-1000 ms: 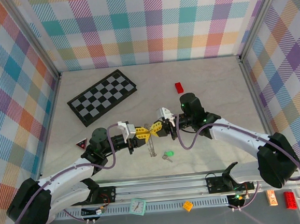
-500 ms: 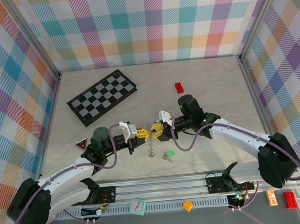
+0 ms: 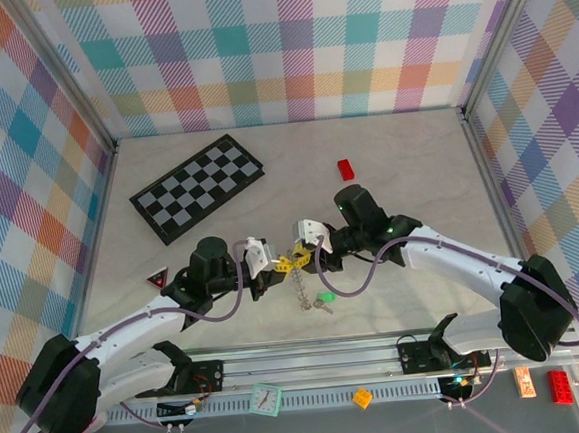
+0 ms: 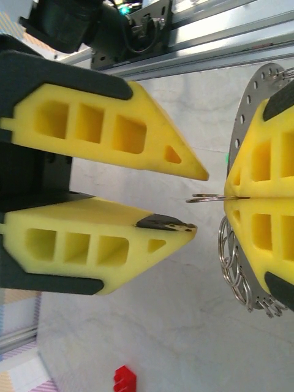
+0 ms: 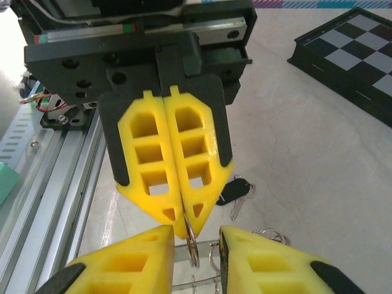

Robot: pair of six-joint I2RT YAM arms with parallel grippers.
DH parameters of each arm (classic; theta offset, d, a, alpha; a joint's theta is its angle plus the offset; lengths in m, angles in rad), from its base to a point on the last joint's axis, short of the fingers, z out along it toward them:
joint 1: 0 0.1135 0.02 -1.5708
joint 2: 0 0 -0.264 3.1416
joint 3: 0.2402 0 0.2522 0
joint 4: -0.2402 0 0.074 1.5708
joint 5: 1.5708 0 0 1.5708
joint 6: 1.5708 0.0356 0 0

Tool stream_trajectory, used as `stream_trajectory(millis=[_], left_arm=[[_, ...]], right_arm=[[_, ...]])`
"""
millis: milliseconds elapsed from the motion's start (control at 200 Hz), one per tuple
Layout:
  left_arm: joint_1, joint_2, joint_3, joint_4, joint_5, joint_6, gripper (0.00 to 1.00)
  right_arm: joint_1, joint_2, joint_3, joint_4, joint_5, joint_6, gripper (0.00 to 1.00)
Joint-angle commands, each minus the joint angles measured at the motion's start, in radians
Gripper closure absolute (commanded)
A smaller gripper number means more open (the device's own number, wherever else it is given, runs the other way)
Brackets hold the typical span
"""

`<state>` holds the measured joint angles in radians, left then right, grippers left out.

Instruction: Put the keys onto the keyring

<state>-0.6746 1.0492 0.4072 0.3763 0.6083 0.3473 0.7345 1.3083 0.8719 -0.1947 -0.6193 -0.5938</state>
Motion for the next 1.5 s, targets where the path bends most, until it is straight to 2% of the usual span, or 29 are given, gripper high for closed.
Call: stream_trajectory(millis=[0, 65, 195, 285, 425, 580, 780, 950, 1075, 1290, 1390, 1435, 1495], left_arm=[[-0.014, 0.002, 0.044, 0.002, 0.005, 0.042, 1.0], [-0.014, 0.0, 0.044, 0.003, 0.007, 0.042, 1.0], [-0.016, 0.0, 0.045, -0.006, 0.01, 0.047, 1.0], [-0.015, -0.001, 0.045, -0.011, 0.013, 0.049, 1.0], [-0.015, -0.001, 0.047, -0.013, 0.015, 0.051, 1.0], [-0.015, -0.004, 0.046, -0.012, 0.016, 0.048, 1.0], [-0.016, 0.009, 0.05, -0.01, -0.007, 0.031, 1.0], [-0.016, 0.032, 0.05, 0.016, -0.005, 0.016, 0.9], [-0.016, 0.045, 0.05, 0.029, -0.004, 0.013, 0.89], [-0.016, 0.049, 0.047, 0.041, 0.011, 0.011, 0.93], [-0.016, 0.043, 0.044, 0.042, 0.018, 0.012, 1.0], [-0.016, 0.037, 0.043, 0.041, 0.017, 0.015, 1.0], [-0.015, 0.028, 0.038, 0.041, 0.009, 0.016, 1.0]], right_arm=[[0.008, 0.019, 0.033, -0.03, -0.017, -0.032, 0.81], [0.009, 0.024, 0.035, -0.041, -0.009, -0.039, 0.81], [0.011, 0.025, 0.035, -0.057, 0.021, -0.052, 0.73], [0.013, 0.029, 0.036, -0.067, 0.045, -0.062, 0.73], [0.019, 0.037, 0.04, -0.07, 0.034, -0.063, 0.81], [0.023, 0.046, 0.049, -0.081, 0.016, -0.067, 1.0], [0.025, 0.049, 0.053, -0.078, -0.023, -0.064, 1.0], [0.026, 0.055, 0.054, -0.065, -0.039, -0.055, 1.0], [0.028, 0.055, 0.051, -0.05, -0.045, -0.045, 1.0], [0.028, 0.062, 0.049, -0.039, -0.044, -0.038, 1.0], [0.028, 0.059, 0.047, -0.038, -0.032, -0.035, 1.0], [0.028, 0.053, 0.047, -0.038, -0.013, -0.029, 1.0], [0.028, 0.033, 0.038, -0.027, 0.018, -0.01, 0.85]])
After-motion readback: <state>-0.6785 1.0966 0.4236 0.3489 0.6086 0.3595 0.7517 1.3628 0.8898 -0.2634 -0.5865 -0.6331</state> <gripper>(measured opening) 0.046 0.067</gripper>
